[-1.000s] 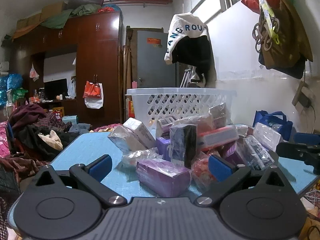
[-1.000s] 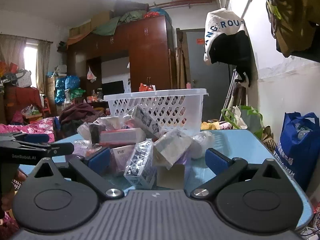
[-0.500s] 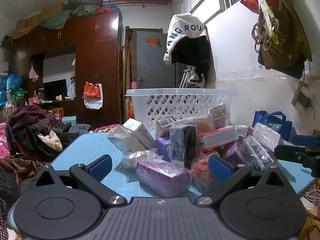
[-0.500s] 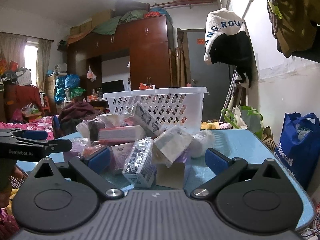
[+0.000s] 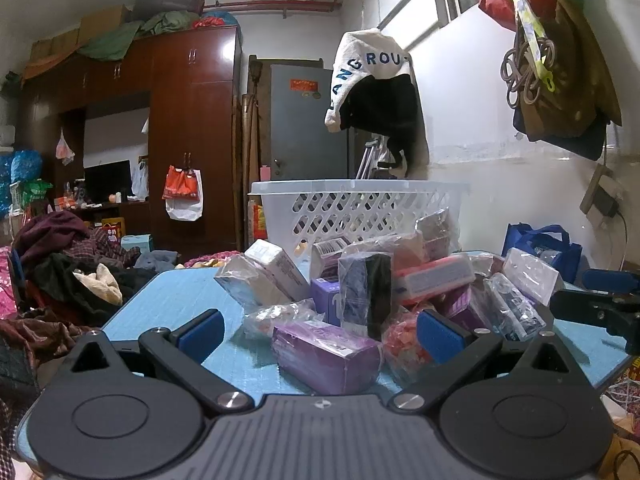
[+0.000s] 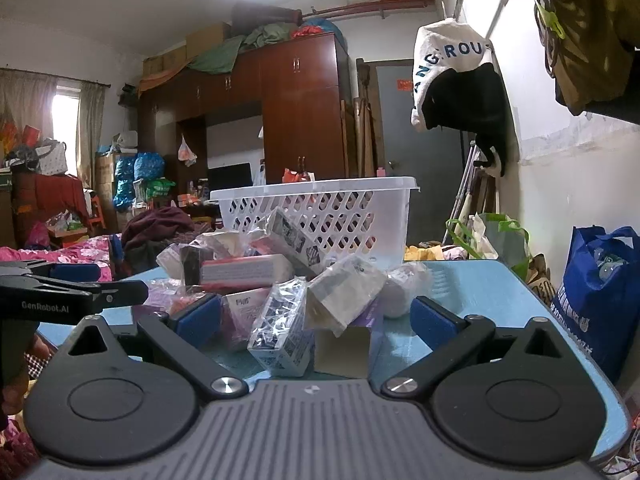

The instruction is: Organize objects

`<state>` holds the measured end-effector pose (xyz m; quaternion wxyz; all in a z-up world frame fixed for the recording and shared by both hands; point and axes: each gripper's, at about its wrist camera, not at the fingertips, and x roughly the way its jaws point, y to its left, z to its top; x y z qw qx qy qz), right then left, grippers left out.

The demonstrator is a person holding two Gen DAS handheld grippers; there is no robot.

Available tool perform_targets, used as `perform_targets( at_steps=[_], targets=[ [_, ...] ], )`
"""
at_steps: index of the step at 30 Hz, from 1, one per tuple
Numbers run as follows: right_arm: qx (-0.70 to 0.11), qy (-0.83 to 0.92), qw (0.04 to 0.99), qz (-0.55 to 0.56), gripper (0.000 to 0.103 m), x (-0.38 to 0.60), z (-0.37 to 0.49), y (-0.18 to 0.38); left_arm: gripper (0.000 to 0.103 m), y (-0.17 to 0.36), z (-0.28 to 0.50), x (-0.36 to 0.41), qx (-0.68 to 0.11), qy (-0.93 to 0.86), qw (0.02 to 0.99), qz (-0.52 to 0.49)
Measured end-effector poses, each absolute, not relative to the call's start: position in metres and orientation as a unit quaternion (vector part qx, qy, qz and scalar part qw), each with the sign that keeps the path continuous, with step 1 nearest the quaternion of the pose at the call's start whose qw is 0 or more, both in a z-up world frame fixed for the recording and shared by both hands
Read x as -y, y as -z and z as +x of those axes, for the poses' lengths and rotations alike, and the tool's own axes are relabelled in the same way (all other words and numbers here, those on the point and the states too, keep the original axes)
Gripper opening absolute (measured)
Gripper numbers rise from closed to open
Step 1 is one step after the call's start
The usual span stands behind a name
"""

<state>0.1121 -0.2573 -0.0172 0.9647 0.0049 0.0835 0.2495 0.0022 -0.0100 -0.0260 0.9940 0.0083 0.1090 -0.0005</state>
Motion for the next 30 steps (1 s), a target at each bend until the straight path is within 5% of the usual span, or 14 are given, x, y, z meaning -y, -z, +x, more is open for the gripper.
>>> perform_targets(
  at_steps=[30],
  targets=[
    [-0.080,-0.246,0.966,0.011,0.102,0.2607,0.1134,0.0176,0.103,0.0281,0.0045,0.0100,-0.113,0.004,0.994,0.009]
  ],
)
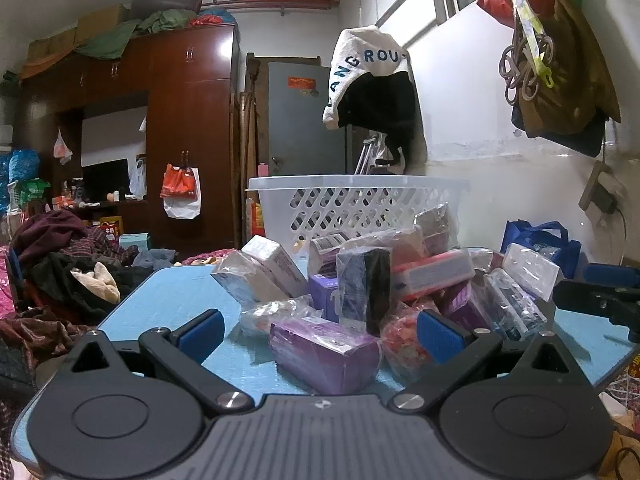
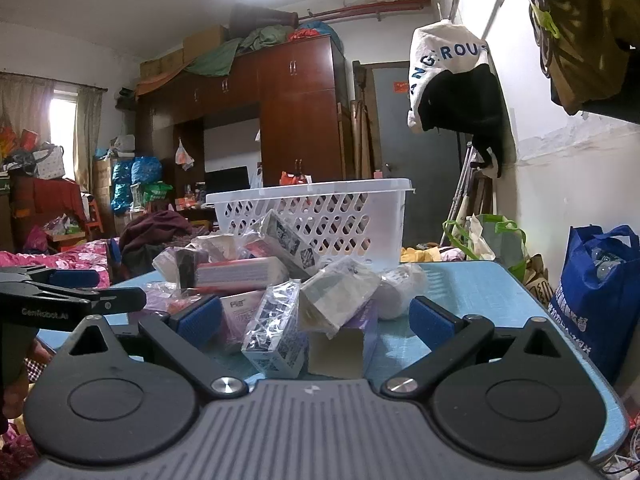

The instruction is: Organize objects

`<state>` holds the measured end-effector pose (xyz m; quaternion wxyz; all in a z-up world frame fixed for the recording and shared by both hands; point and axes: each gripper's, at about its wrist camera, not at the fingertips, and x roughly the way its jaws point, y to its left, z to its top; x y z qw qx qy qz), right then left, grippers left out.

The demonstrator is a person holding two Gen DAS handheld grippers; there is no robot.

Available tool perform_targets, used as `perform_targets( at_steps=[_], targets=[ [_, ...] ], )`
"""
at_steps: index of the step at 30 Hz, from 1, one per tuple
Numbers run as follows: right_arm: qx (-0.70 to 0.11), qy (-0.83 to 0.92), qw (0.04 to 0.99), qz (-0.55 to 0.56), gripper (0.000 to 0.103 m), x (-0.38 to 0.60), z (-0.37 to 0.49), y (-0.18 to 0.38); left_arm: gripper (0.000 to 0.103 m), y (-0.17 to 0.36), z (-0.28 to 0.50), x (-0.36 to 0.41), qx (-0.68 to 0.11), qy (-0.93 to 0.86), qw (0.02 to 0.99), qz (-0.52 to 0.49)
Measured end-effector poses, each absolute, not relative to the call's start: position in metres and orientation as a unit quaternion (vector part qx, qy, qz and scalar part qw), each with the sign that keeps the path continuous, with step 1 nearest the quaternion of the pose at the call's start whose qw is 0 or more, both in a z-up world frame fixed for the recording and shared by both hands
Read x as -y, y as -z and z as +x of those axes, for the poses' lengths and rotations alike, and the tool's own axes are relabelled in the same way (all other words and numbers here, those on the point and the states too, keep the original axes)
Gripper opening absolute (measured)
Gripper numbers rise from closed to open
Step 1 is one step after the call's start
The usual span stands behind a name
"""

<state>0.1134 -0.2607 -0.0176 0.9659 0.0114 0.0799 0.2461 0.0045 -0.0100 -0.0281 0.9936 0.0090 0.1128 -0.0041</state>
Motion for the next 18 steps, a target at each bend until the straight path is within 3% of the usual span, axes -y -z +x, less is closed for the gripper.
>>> perform_targets(
  at_steps=[14,18],
  targets=[
    [-0.075,-0.240,0.968,0.010,0.102,0.262,0.113,0.015,0.103,0.034,0.002,-0.003,-0.103,-0.001,0.995,0.001],
    [-0.077,-0.244,0.967,0.013,0.090,0.261,0.116,0.014,0.102,0.039,0.004,-0.005,-0.102,0.014,0.995,0.001]
  ],
)
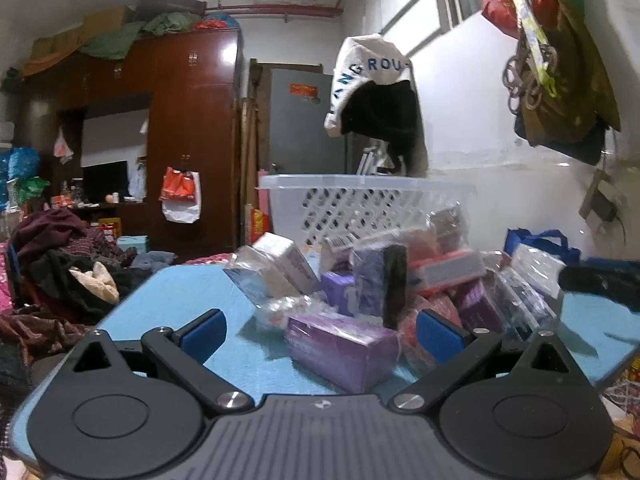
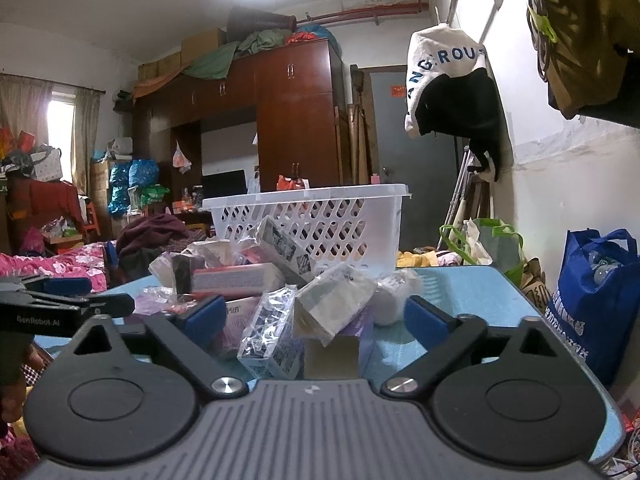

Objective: Organize objects
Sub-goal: 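Close the left tool on the purple box while the right tool grasps a clear plastic packet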

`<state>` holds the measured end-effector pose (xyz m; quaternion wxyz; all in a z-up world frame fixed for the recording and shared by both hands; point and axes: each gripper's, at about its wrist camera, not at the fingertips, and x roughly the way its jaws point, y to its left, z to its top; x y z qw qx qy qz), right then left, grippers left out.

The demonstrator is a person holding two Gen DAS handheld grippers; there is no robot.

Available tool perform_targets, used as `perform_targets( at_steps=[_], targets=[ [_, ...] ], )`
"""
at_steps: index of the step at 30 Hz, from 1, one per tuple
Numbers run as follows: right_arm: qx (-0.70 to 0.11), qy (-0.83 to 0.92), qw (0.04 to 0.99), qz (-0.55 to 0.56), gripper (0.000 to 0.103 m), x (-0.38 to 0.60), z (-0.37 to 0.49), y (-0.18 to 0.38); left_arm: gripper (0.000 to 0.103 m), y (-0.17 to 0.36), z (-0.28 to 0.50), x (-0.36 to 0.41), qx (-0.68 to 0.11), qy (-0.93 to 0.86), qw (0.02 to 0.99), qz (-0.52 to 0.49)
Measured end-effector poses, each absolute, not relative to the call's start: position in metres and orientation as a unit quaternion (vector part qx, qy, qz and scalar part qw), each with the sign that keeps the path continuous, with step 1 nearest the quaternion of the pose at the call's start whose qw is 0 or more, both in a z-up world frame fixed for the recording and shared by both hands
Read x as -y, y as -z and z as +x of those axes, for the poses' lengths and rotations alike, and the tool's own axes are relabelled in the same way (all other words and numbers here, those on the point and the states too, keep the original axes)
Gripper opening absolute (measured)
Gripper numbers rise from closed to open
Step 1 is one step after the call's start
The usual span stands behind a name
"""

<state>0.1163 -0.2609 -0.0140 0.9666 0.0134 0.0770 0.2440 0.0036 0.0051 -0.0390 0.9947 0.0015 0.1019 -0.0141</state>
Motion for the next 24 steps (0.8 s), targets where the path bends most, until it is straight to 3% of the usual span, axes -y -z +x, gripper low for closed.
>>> perform_targets(
  at_steps=[6,19,22,24],
  targets=[
    [-0.092,-0.240,0.966,0.013,0.070,0.258,0.127,0.015,0.098,0.046,0.013,0.001,-0.119,0.026,0.993,0.009],
    [-0.120,-0.245,0.962,0.023,0.071,0.250,0.145,0.018,0.098,0.049,0.026,0.006,-0.139,0.015,0.989,0.040],
    [-0.117,-0.243,0.963,0.018,0.067,0.251,0.142,0.018,0.093,0.050,0.027,0.004,-0.150,0.014,0.987,0.049],
    [-0.114,-0.244,0.963,0.018,0.058,0.254,0.140,0.016,0.089,0.051,0.029,0.001,-0.157,0.014,0.987,0.044]
  ],
)
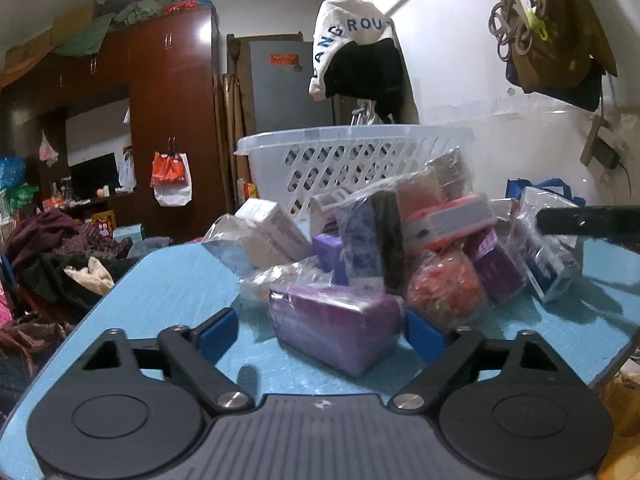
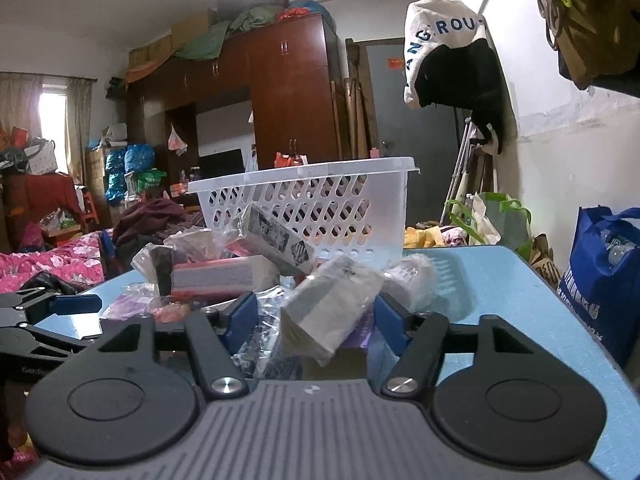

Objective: Organize objects
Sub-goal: 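Close the left tool on the purple box while the right tool grasps a clear plastic packet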

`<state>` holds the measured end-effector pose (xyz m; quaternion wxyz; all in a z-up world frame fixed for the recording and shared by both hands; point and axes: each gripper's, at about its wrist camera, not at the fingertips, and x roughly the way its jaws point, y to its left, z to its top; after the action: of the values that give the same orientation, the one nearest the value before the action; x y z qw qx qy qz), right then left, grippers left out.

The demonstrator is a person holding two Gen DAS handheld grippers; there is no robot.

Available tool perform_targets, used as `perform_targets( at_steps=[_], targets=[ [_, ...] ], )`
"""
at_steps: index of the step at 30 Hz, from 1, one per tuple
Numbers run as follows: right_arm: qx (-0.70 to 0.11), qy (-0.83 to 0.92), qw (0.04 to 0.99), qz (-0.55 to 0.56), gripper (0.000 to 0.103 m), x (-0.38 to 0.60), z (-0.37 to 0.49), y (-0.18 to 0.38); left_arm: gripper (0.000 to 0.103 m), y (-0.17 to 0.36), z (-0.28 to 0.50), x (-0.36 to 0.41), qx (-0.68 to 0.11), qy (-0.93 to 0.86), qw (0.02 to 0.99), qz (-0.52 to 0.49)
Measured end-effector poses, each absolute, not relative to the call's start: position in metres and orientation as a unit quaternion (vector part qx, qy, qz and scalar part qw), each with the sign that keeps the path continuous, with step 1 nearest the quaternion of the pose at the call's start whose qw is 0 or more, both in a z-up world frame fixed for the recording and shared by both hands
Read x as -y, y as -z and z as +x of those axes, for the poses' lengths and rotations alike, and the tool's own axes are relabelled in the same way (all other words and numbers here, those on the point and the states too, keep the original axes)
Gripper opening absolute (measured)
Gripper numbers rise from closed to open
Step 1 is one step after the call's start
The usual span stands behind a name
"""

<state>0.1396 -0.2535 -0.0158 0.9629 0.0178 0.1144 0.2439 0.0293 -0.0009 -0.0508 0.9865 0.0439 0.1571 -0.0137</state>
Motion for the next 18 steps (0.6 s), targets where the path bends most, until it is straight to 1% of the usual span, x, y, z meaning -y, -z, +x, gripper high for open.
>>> perform_targets(
  at_steps=[2,5,7,8,10,11,12,14,18],
  targets=[
    [-0.114,-0.246,0.962,0.023,0.055,0.257,0.139,0.014,0.088,0.051,0.032,0.001,-0.165,0.022,0.985,0.038],
    [-0.116,-0.247,0.962,0.028,0.048,0.259,0.141,0.014,0.088,0.052,0.033,0.010,-0.165,0.014,0.984,0.058],
    [-0.115,-0.248,0.961,0.027,0.046,0.260,0.141,0.014,0.086,0.052,0.032,0.014,-0.163,0.009,0.985,0.064],
    [-0.115,-0.247,0.962,0.025,0.044,0.260,0.141,0.014,0.074,0.052,0.032,0.012,-0.161,0.008,0.985,0.062],
    [-0.112,-0.246,0.963,0.022,0.040,0.260,0.139,0.014,0.060,0.050,0.028,0.004,-0.150,0.015,0.988,0.034],
    [-0.111,-0.246,0.962,0.022,0.036,0.261,0.139,0.013,0.058,0.049,0.027,0.001,-0.146,0.015,0.989,0.027],
    [-0.111,-0.248,0.962,0.022,0.035,0.261,0.138,0.013,0.058,0.049,0.025,-0.003,-0.137,0.015,0.990,0.023],
    [-0.108,-0.249,0.962,0.024,0.035,0.262,0.137,0.012,0.054,0.047,0.020,-0.007,-0.121,0.012,0.992,0.024],
    [-0.104,-0.249,0.963,0.023,0.035,0.264,0.138,0.011,0.053,0.045,0.016,-0.014,-0.105,0.016,0.994,0.023]
  ],
)
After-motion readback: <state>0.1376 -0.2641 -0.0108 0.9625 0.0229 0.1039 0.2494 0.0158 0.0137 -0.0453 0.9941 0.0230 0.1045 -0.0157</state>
